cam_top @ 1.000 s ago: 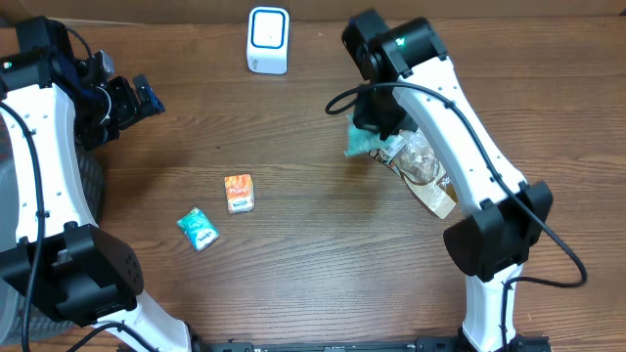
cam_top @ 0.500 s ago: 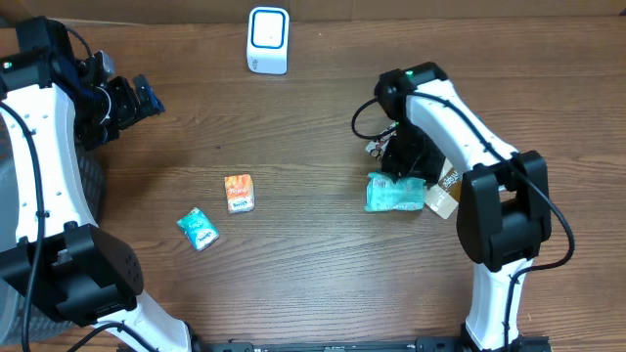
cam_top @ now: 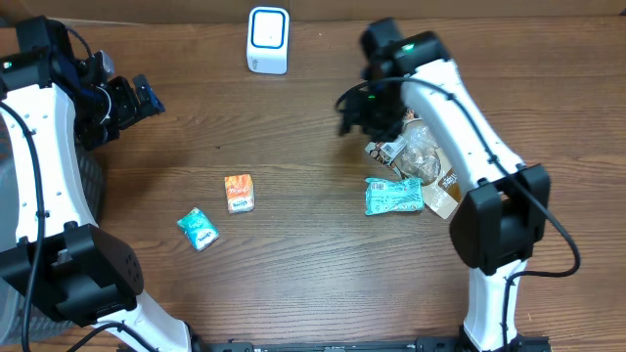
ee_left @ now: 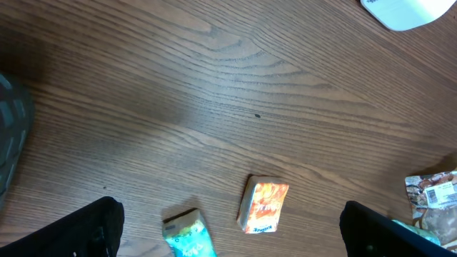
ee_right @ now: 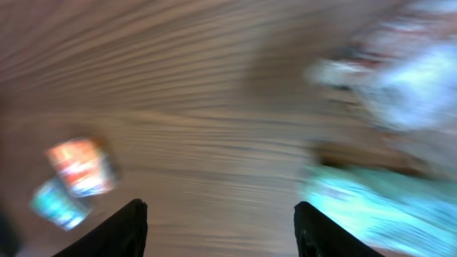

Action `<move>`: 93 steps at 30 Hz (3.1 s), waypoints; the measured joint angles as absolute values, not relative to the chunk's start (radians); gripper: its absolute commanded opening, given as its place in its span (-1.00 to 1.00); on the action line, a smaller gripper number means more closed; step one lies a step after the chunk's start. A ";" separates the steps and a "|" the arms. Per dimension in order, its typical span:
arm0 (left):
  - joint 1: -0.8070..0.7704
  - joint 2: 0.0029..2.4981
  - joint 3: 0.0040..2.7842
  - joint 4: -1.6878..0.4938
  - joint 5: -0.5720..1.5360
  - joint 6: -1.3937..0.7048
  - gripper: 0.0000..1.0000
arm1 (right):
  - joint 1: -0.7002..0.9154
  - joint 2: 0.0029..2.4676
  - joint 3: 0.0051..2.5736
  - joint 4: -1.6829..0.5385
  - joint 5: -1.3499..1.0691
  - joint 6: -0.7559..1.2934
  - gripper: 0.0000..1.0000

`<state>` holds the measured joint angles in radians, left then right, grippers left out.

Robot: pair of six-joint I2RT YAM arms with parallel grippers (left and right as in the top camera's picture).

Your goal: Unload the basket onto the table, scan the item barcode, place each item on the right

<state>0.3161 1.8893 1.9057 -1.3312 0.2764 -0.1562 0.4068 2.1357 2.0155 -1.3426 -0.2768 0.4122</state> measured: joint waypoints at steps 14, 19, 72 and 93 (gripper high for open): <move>0.316 1.889 1.906 -1.331 0.276 -0.158 0.99 | 0.828 2.251 1.868 -0.828 -0.415 0.485 -0.13; 0.316 1.889 1.906 -1.331 0.276 -0.158 0.99 | 0.908 2.298 1.864 -0.728 -0.416 0.473 -0.13; 0.316 1.889 1.906 -1.331 0.276 -0.158 0.99 | 0.786 2.360 1.863 -0.812 -0.307 0.827 -0.64; 0.316 1.889 1.906 -1.331 0.276 -0.158 0.99 | 0.539 2.375 2.101 -1.358 -0.329 0.028 -0.19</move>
<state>0.3157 1.8893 1.9057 -1.3312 0.2764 -0.1577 0.5392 2.3749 2.1010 -1.3582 -0.3290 0.0277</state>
